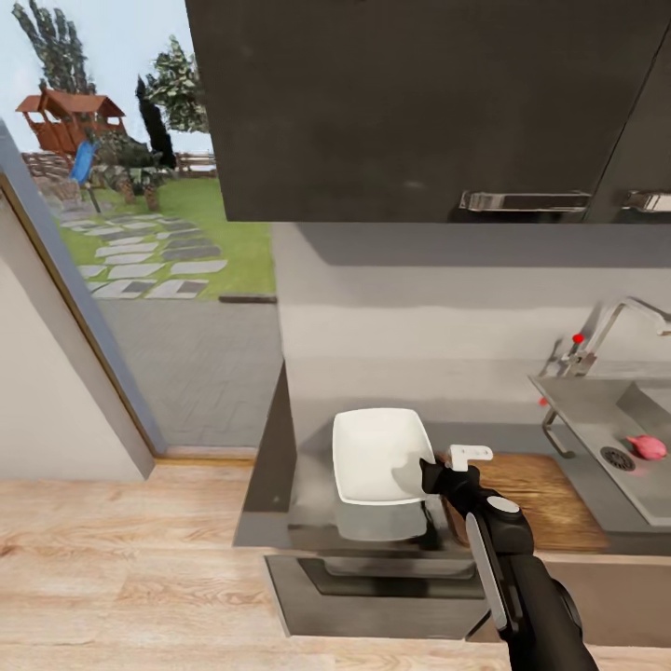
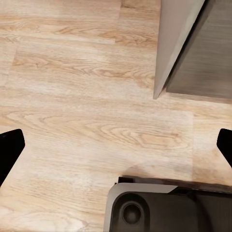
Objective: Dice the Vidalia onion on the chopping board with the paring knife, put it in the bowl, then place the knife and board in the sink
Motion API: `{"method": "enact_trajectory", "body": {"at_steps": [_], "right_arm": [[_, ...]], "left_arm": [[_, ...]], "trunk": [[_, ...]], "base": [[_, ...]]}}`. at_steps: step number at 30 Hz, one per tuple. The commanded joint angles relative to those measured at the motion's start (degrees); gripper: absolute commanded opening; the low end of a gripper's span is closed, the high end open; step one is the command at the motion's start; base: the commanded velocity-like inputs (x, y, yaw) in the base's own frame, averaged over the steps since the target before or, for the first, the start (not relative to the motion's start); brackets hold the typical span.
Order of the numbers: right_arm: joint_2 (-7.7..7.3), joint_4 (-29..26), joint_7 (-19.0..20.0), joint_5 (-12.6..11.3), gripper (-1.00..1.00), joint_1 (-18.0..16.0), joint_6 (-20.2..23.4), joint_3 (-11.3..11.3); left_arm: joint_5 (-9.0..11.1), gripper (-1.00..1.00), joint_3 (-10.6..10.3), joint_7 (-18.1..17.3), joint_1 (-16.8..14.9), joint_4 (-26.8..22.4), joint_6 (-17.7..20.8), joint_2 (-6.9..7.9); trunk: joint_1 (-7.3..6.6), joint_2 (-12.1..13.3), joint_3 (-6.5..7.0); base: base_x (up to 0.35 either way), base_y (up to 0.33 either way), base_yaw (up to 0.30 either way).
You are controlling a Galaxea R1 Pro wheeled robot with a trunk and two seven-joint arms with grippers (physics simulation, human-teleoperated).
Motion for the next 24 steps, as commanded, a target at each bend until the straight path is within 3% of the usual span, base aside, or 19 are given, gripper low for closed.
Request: {"method": "enact_trajectory", "body": {"at_steps": [1, 13, 24], "right_arm": [[0.07, -0.1, 0.5, 0.3, -1.00, 0.0, 0.3, -0.2], [0.07, -0.1, 0.5, 0.3, -1.00, 0.0, 0.3, -0.2], [0.07, -0.1, 0.5, 0.3, -1.00, 0.0, 0.3, -0.2]], "left_arm": [[0.4, 1.00, -0.1, 0.0, 0.0, 0.0, -0.1, 0.03], [0.4, 1.00, -0.1, 0.0, 0.0, 0.0, -0.1, 0.03], [0.4, 1.00, -0.1, 0.0, 0.0, 0.0, -0.1, 0.03]], "trunk": [[0.04, -0.1, -0.01], [0.04, -0.1, 1.07], [0.04, -0.1, 2.06]], "base": [[0.000, 0.164, 0.000], [0.011, 0.247, 0.000], [0.162, 0.253, 0.000]]}}
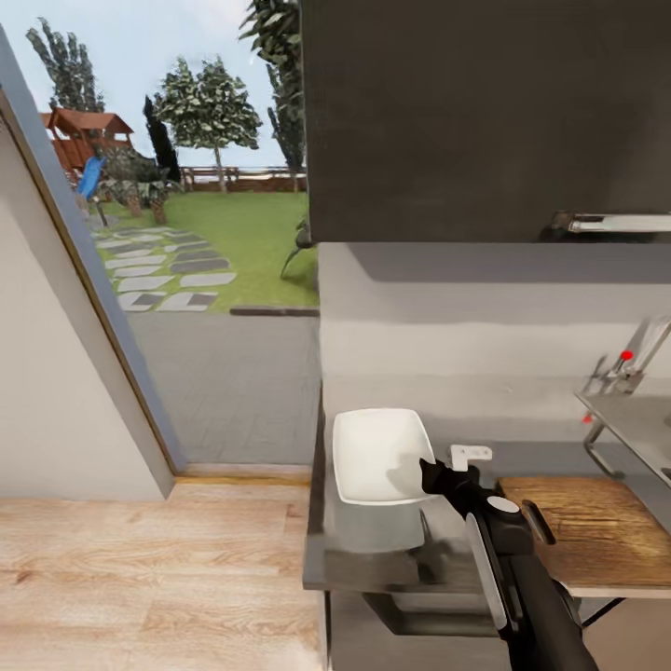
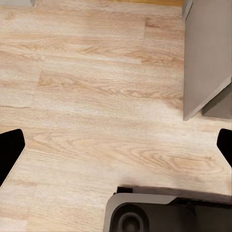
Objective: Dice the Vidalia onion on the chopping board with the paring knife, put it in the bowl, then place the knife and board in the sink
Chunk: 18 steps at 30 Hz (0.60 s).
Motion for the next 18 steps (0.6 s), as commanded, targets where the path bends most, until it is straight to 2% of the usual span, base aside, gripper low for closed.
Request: {"method": "enact_trajectory", "body": {"at_steps": [1, 10, 18], "right_arm": [[0.07, -0.1, 0.5, 0.3, -1.00, 0.0, 0.3, -0.2], [0.07, -0.1, 0.5, 0.3, -1.00, 0.0, 0.3, -0.2], [0.19, -0.1, 0.0, 0.5, -1.00, 0.0, 0.4, -0.2]], "left_arm": [[0.4, 1.00, -0.1, 0.0, 0.0, 0.0, -0.1, 0.03], [0.4, 1.00, -0.1, 0.0, 0.0, 0.0, -0.1, 0.03], [0.4, 1.00, -0.1, 0.0, 0.0, 0.1, -0.1, 0.03]], "trunk": [[0.06, -0.1, -0.01], [0.06, -0.1, 0.76], [0.06, -0.1, 0.86]], "base": [[0.233, 0.128, 0.000], [0.217, 0.031, 0.000], [0.038, 0.001, 0.000]]}}
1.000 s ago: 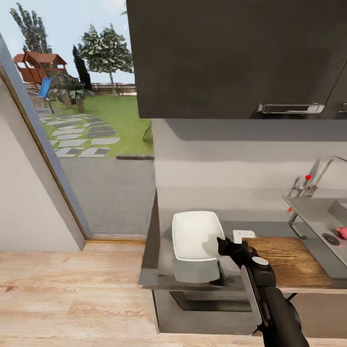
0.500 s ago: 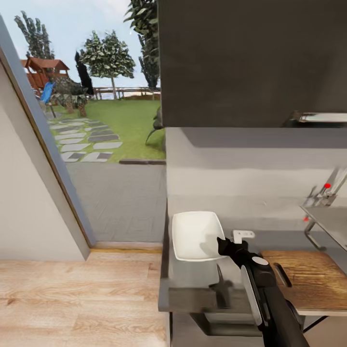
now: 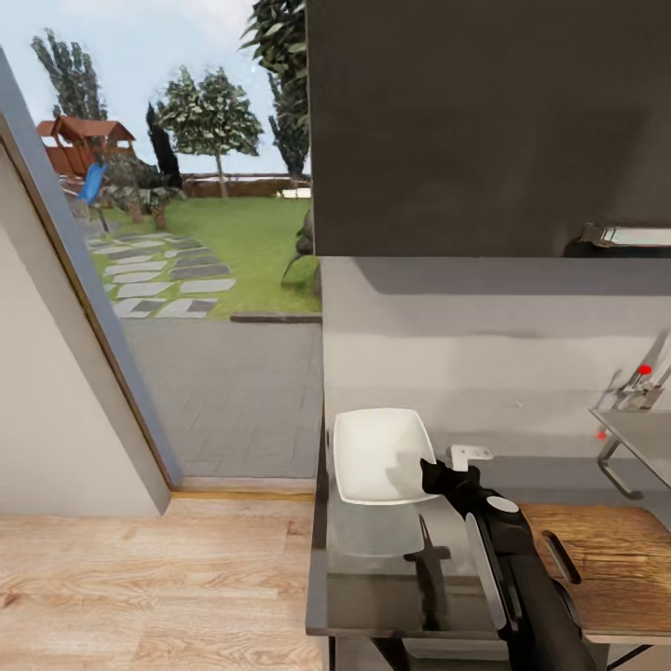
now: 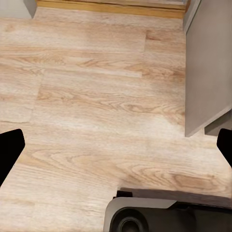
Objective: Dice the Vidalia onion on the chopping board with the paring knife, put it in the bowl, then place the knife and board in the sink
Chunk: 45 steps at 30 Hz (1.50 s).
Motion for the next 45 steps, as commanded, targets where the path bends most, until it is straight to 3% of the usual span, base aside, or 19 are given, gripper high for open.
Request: {"method": "enact_trajectory", "body": {"at_steps": [1, 20, 24, 26, 45], "right_arm": [[0.09, -0.1, 0.4, 0.4, -1.00, 0.0, 0.3, -0.1], [0.33, -0.2, -1.3, 0.3, -1.00, 0.0, 5.0, 0.0], [2.70, -0.3, -1.3, 0.5, -1.00, 0.0, 6.4, 0.0], [2.97, -0.3, -1.4, 0.5, -1.00, 0.0, 6.7, -0.1], [3.12, -0.3, -1.4, 0.5, -1.00, 0.0, 6.9, -0.3]], "left_arm": [[0.4, 1.00, -0.1, 0.0, 0.0, 0.0, -0.1, 0.02], [0.4, 1.00, -0.1, 0.0, 0.0, 0.0, -0.1, 0.02], [0.4, 1.00, -0.1, 0.0, 0.0, 0.0, -0.1, 0.02], [0.4, 1.00, -0.1, 0.0, 0.0, 0.0, -0.1, 0.02], [0.3, 1.00, -0.1, 0.0, 0.0, 0.3, -0.1, 0.02]], "trunk": [[0.04, -0.1, -0.11], [0.04, -0.1, -0.11], [0.04, -0.1, -0.11], [0.04, -0.1, -0.11], [0.04, -0.1, -0.11]], "base": [[0.005, 0.000, 0.000], [0.000, 0.000, 0.000], [0.000, 0.000, 0.000], [0.000, 0.000, 0.000], [0.000, 0.000, 0.000]]}}
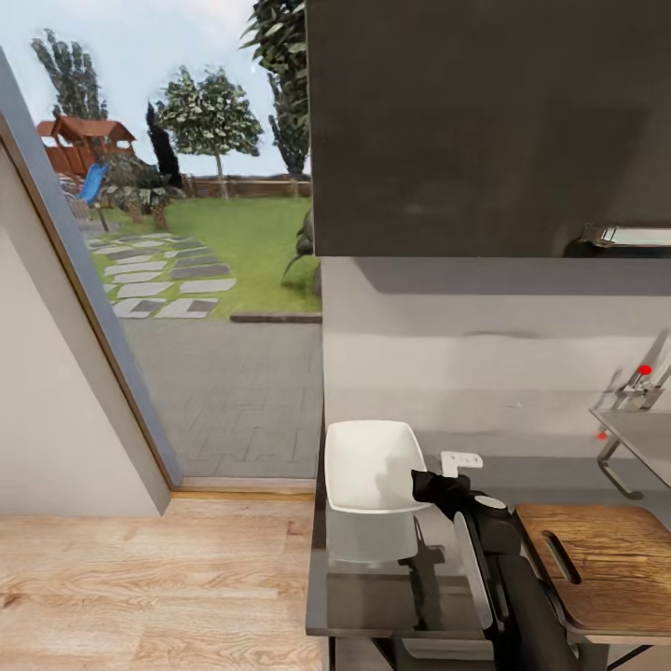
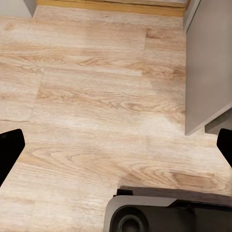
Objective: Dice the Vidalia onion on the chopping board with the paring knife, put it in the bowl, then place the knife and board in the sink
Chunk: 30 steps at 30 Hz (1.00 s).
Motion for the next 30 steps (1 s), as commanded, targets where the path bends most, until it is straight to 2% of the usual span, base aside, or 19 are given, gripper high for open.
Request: {"method": "enact_trajectory", "body": {"at_steps": [1, 9, 30], "right_arm": [[0.05, -0.1, 0.3, 0.3, -1.00, 0.0, 0.3, -0.1], [0.05, -0.1, 0.3, 0.3, -1.00, 0.0, 0.3, -0.1], [0.01, -0.6, 0.4, 0.2, -1.00, 0.0, 0.4, -0.1]], "left_arm": [[0.4, 1.00, -0.1, 0.0, 0.0, 0.0, -0.1, 0.02], [0.4, 1.00, -0.1, 0.0, 0.0, 0.0, -0.1, 0.02], [0.4, 1.00, -0.1, 0.0, 0.0, 0.0, -0.1, 0.02]], "trunk": [[0.04, -0.1, -0.11], [0.04, -0.1, -0.11], [0.04, -0.1, -0.11]], "base": [[0.000, 0.000, 0.000], [0.071, -0.077, 0.000], [0.004, -0.004, 0.000]]}}
